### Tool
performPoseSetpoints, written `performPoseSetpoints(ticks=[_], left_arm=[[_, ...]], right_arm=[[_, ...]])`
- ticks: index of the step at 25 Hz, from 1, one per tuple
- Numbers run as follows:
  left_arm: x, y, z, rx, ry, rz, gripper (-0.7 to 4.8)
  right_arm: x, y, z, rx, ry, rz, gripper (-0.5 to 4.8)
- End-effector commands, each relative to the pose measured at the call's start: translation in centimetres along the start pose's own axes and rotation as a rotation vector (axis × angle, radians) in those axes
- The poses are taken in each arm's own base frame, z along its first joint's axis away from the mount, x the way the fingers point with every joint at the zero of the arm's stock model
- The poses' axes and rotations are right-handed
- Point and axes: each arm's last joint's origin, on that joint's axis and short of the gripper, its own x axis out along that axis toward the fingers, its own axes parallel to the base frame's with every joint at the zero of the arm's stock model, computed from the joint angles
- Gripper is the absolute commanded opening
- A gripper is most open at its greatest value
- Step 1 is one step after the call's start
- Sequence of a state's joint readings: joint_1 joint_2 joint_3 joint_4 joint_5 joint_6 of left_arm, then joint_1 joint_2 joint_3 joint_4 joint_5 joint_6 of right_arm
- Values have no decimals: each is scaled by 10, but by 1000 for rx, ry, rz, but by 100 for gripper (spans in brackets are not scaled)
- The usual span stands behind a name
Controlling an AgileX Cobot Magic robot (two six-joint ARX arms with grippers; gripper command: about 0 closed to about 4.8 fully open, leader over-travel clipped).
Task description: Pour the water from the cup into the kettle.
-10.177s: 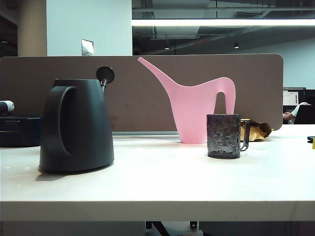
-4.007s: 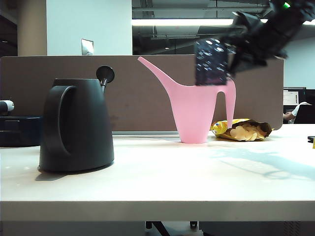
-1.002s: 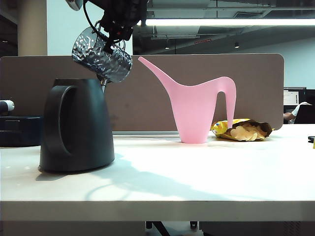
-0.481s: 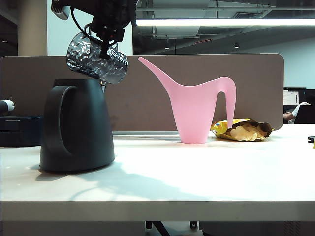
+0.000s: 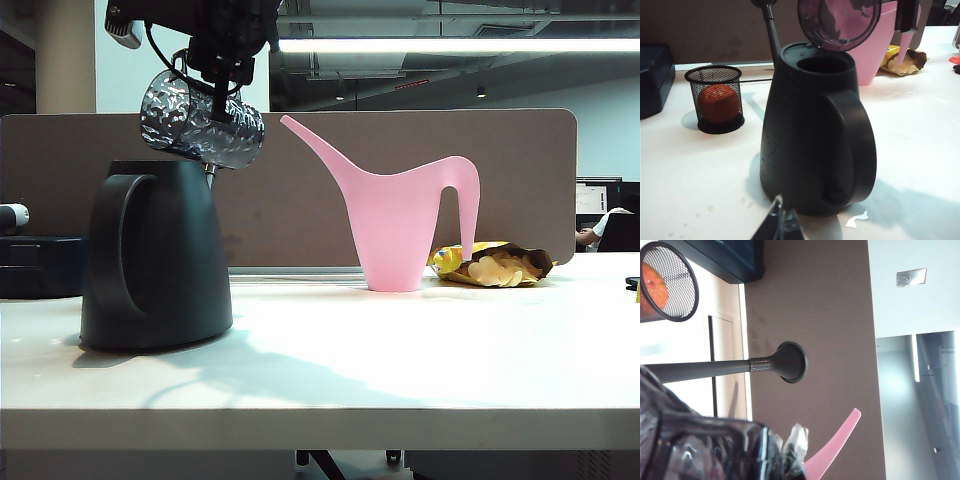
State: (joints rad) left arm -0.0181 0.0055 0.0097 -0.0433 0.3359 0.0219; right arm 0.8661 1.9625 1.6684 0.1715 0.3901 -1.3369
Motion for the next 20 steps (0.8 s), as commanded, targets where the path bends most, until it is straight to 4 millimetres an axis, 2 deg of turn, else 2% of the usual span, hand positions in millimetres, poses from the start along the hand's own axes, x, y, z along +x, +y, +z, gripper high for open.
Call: performPoseSetpoints(ticks=[1,7,20], left_arm=[[0,0,0,-4,2,1,-5],[0,0,0,-4,2,1,-5],[0,0,0,-4,4,2,-5]], right_arm=[[3,7,1,-42,0,24,-6],[8,18,6,-90,7,28,-6],[7,26,16,-183,-1,33,-6]])
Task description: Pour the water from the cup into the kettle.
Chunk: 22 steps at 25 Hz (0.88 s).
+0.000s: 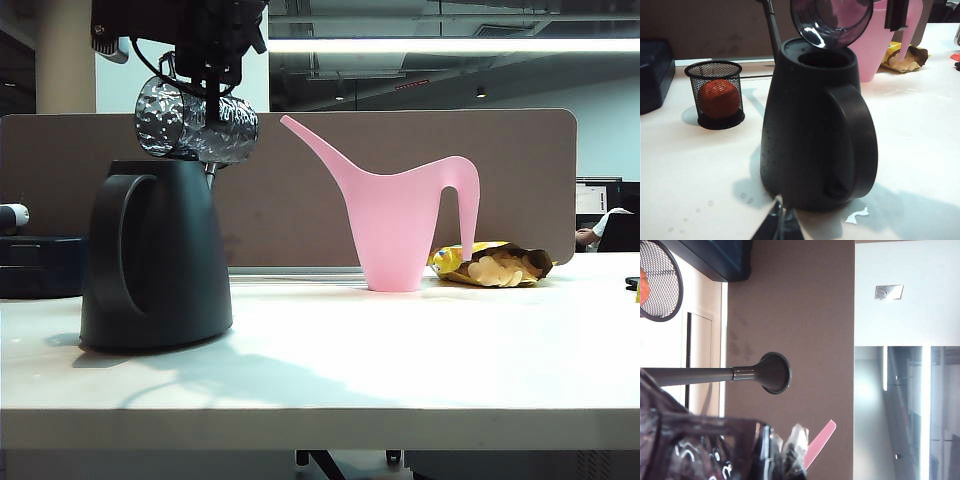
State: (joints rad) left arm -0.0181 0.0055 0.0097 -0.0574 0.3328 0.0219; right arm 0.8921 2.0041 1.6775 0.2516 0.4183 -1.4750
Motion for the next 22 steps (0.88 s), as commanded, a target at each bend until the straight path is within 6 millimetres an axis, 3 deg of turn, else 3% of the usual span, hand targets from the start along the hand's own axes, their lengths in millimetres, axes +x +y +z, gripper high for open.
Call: performPoseSetpoints(ticks=[1,22], left_arm=[[0,0,1,0,-9,-1,-5],[0,0,1,-1,-6,-1,-5]], right_arm=[[0,16,6,-63,-5,78,-6],[-2,17,11,-89,12,82,-6]])
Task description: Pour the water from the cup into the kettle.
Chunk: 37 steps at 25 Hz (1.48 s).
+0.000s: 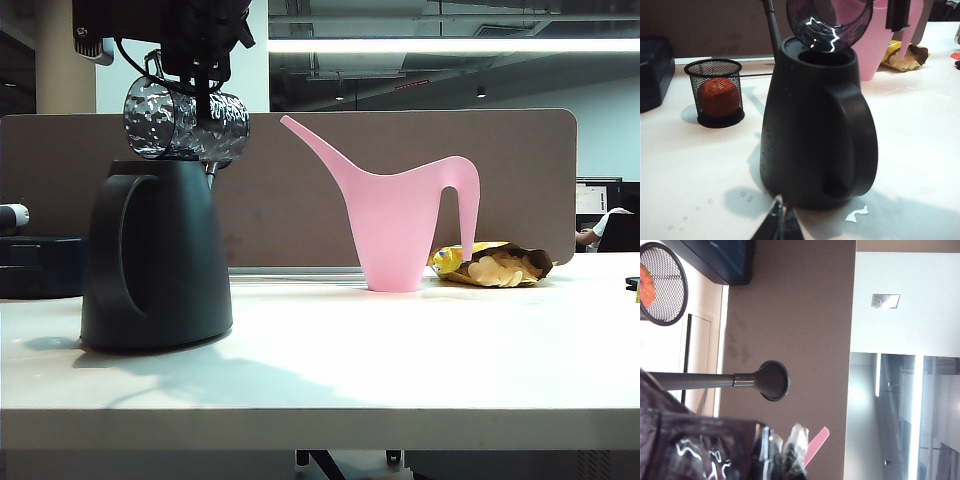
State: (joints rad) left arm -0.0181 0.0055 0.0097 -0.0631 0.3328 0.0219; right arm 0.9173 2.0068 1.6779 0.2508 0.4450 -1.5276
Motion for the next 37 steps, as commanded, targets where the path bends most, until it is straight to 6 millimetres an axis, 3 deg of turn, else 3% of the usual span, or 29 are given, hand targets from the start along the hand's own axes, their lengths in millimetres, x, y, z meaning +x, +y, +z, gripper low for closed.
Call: performPoseSetpoints(ticks=[1,9,16,18,24,33,37], left_arm=[[0,0,1,0,-11,-1,-5],[0,0,1,0,-11,-1,-5],[0,0,1,0,-11,-1,-5],[0,0,1,0,-11,-1,-5],[0,0,1,1,-12,-1,-5],[0,0,2,0,-12,-2,-5],[0,0,1,0,-11,-3,-5]], right_arm=[[2,14,1,-33,8,78,-6],[0,10,-1,-20,52,58,-6],[-7,-12,-12,43,70,8,-6],[-13,-32,-28,114,95,-37,-6],[-24,-65,-67,260,158,-117,-6],[-45,-101,-137,636,281,-208,-6],[-65,-116,-174,843,285,-206,-6]])
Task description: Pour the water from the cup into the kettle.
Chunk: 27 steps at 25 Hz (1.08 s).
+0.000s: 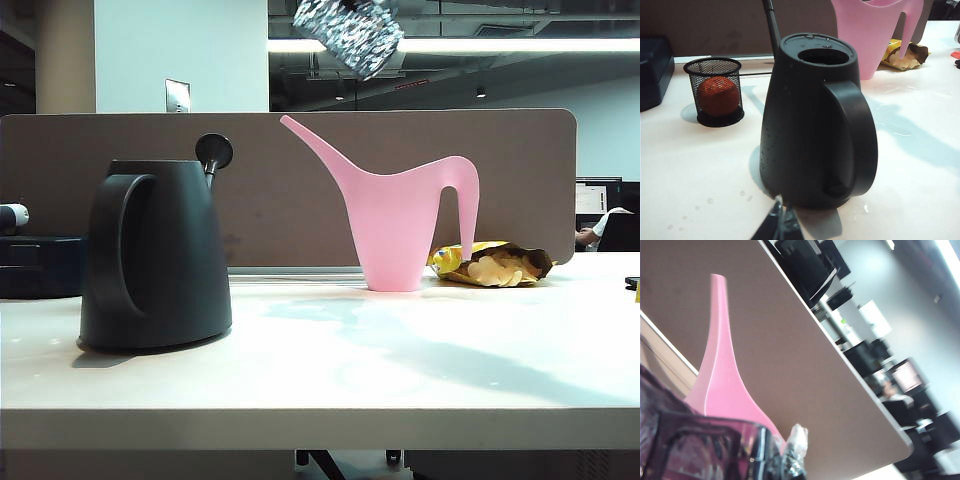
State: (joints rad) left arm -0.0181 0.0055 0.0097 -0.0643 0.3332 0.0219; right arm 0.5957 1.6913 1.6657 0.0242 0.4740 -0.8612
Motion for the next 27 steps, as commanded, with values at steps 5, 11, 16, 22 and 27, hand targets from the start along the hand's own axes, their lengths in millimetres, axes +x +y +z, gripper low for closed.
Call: performPoseSetpoints(ticks=[5,11,16,22,27], left_arm=[[0,0,2,0,-12,-4,-5],[0,0,2,-1,-12,-4,-5],[0,0,2,-15,-12,-4,-5],[0,0,2,-15,-12,-4,-5],[0,0,2,-18,-13,-4,-5]], right_arm=[[-12,-56,-33,353,47,68,-6],[-6,-75,-76,589,138,151,-6],[-11,-60,-112,715,161,187,-6],[-15,-18,-168,887,173,200,-6],[-20,8,-191,908,162,193,-6]])
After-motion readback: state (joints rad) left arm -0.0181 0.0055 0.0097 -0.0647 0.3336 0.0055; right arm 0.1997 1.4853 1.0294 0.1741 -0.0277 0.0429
